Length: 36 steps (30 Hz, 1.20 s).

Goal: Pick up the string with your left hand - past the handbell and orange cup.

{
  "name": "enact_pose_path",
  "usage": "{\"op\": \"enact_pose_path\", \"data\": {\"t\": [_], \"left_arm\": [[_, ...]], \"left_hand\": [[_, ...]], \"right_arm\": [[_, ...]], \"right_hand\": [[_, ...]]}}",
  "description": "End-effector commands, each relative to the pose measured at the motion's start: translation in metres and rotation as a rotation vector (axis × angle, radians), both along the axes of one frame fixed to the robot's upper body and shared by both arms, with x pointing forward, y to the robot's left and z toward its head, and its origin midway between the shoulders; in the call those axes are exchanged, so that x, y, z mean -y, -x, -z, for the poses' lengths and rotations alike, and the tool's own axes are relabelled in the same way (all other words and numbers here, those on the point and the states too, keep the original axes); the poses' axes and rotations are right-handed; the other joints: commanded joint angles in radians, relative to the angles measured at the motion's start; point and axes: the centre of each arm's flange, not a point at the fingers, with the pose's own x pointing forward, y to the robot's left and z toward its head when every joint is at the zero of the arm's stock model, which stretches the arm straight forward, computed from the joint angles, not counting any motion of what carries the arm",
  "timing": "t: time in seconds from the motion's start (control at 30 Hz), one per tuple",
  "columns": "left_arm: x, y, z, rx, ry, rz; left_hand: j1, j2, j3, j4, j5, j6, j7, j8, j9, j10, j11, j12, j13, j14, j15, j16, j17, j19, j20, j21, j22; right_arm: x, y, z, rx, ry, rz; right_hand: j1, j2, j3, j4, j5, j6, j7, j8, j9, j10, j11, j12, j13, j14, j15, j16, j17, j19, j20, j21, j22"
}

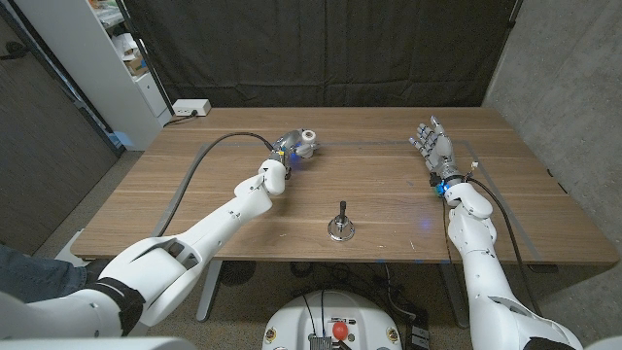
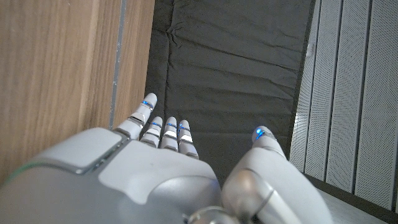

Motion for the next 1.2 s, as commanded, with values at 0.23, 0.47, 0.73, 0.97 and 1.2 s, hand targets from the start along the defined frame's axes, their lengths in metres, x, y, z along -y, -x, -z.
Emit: {"op": "enact_pose_path", "data": {"t": [0.23, 0.47, 0.73, 0.97, 1.2], "left_arm": [[0.003, 0.001, 0.002, 0.018, -0.002, -0.027], [0.005, 0.0, 0.002, 0.026, 0.01, -0.026], [0.005, -0.001, 0.003, 0.036, 0.017, -0.036], [0.004, -0.002, 0.004, 0.043, 0.017, -0.04], [0.004, -0.003, 0.003, 0.044, 0.027, -0.037]], "left_hand": [[0.057, 0.012, 0.022, -0.003, -0.012, 0.056, -0.011, 0.01, 0.004, 0.062, -0.017, 0.019, 0.01, 0.057, -0.016, 0.012, 0.002, 0.055, -0.012, 0.023, 0.008], [0.113, 0.022, 0.032, -0.005, -0.026, 0.105, -0.015, 0.017, 0.006, 0.104, -0.034, 0.026, 0.016, 0.106, -0.028, 0.019, 0.003, 0.115, 0.022, 0.043, 0.012], [0.175, 0.046, 0.042, -0.004, -0.044, 0.15, -0.024, 0.021, 0.009, 0.153, -0.049, 0.034, 0.025, 0.168, -0.047, 0.037, 0.009, 0.2, 0.055, 0.074, 0.013], [0.217, 0.06, 0.05, -0.009, -0.054, 0.179, -0.029, 0.027, 0.011, 0.179, -0.059, 0.04, 0.031, 0.193, -0.054, 0.046, 0.012, 0.233, 0.048, 0.087, 0.013], [0.25, 0.073, 0.053, -0.008, -0.063, 0.202, -0.033, 0.032, 0.012, 0.203, -0.061, 0.045, 0.037, 0.219, -0.062, 0.059, 0.016, 0.274, 0.047, 0.103, 0.013]], "right_arm": [[0.0, -0.003, -0.006, 0.005, 0.009, -0.008], [0.0, -0.003, -0.006, 0.005, 0.009, -0.007], [-0.001, -0.001, -0.011, 0.014, 0.014, -0.004], [-0.002, 0.0, -0.013, 0.018, 0.016, -0.003], [-0.004, 0.002, -0.015, 0.021, 0.014, 0.0]], "right_hand": [[0.005, 0.007, -0.002, 0.0, 0.006, 0.009, -0.001, 0.001, 0.002, 0.007, 0.005, -0.005, 0.002, 0.003, 0.005, 0.0, 0.001, 0.012, 0.001, -0.006, 0.006], [0.005, 0.007, -0.003, -0.001, 0.007, 0.009, -0.001, 0.001, 0.002, 0.007, 0.005, -0.006, 0.002, 0.003, 0.005, 0.0, 0.001, 0.013, 0.001, -0.009, 0.006], [0.005, 0.008, -0.004, -0.001, 0.007, 0.009, -0.003, 0.001, 0.002, 0.007, 0.005, -0.006, 0.002, 0.003, 0.005, 0.0, 0.001, 0.015, 0.002, -0.013, 0.006], [0.005, 0.008, -0.005, -0.002, 0.008, 0.009, -0.001, 0.001, 0.002, 0.008, 0.005, -0.007, 0.002, 0.003, 0.006, -0.001, 0.001, 0.016, 0.001, -0.017, 0.006], [0.005, 0.009, -0.005, -0.002, 0.008, 0.009, -0.001, 0.0, 0.002, 0.008, 0.004, -0.007, 0.003, 0.003, 0.006, -0.001, 0.002, 0.017, 0.001, -0.021, 0.006]]}}
